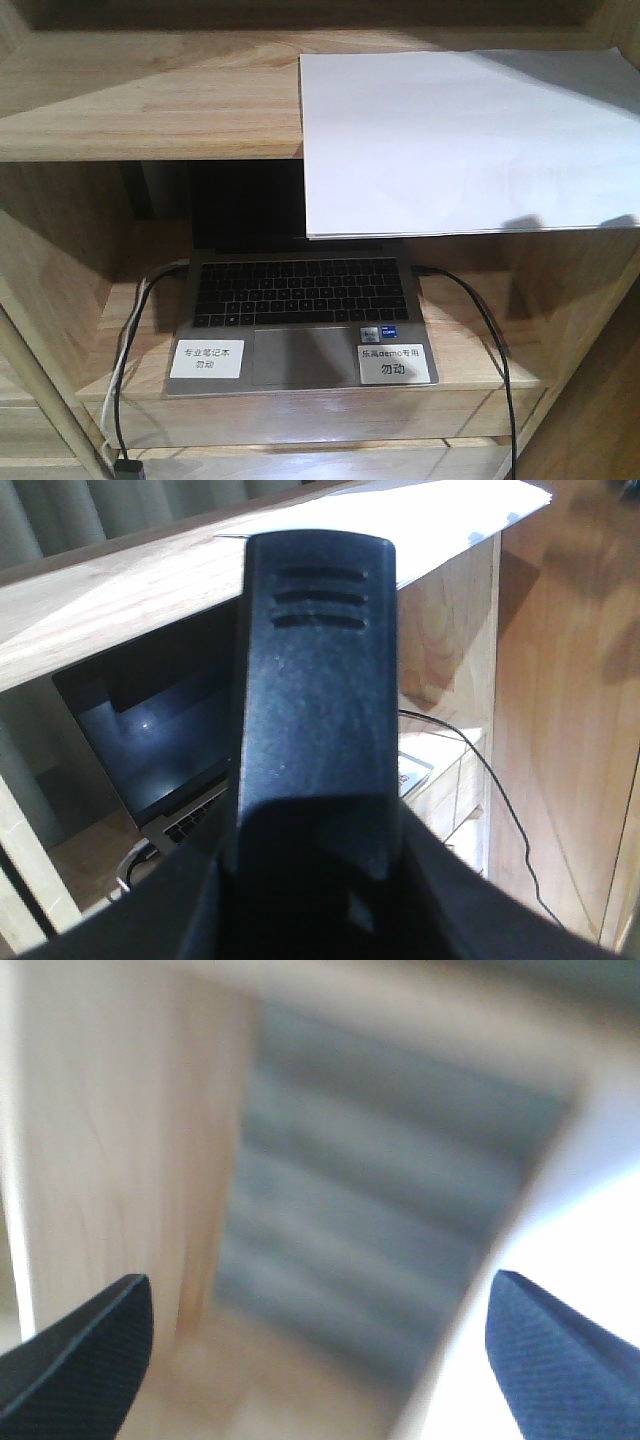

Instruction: Grab stapler and paper to desk for stapling

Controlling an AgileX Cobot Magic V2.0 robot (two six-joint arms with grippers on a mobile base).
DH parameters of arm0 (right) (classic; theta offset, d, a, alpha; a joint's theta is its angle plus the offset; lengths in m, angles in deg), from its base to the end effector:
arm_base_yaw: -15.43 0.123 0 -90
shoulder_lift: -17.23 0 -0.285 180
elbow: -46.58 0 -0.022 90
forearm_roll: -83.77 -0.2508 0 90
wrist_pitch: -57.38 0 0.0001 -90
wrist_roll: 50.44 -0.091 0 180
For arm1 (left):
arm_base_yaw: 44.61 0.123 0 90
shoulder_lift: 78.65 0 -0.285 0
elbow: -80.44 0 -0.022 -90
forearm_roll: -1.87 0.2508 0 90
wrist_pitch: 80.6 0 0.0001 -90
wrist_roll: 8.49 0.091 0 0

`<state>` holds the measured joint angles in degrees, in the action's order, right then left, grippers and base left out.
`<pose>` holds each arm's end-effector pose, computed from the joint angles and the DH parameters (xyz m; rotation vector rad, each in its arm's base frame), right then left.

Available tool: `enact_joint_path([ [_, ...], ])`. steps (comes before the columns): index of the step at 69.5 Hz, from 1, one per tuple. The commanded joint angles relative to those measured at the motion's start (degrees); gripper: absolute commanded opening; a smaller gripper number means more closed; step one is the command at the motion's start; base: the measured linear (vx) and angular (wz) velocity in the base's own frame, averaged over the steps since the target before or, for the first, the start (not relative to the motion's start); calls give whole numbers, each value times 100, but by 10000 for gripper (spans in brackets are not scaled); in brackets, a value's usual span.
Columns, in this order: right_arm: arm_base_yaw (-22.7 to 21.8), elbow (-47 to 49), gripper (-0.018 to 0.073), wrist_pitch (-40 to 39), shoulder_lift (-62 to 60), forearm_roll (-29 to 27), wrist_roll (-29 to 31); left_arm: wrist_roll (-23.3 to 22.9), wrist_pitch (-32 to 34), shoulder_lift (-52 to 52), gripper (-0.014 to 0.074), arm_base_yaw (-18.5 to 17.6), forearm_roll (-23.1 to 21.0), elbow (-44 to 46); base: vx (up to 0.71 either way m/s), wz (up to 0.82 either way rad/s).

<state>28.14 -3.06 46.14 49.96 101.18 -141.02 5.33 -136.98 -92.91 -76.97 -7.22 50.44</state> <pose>0.0887 0.0254 0.3607 0.6439 1.2073 1.3235 -0.0302 0.0050 0.3719 0.7108 1.6182 -0.4153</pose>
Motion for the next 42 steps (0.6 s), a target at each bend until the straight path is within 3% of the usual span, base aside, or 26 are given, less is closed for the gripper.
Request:
enact_joint_path([
  [1, 389, -46, 627, -618, 79, 64, 3, -26, 660, -108, -6, -18, -101, 138, 0, 0],
  [25, 1995, -784, 609, -652, 79, 88, -3, -26, 660, -108, -6, -18, -101, 138, 0, 0],
  [32, 2210, -1097, 604, -710, 79, -157, -8, -26, 660, -108, -6, -18, -101, 138, 0, 0],
  [42, 2183, -1621, 597, -1258, 79, -498, 15, -26, 660, -108, -6, -18, -101, 138, 0, 0],
])
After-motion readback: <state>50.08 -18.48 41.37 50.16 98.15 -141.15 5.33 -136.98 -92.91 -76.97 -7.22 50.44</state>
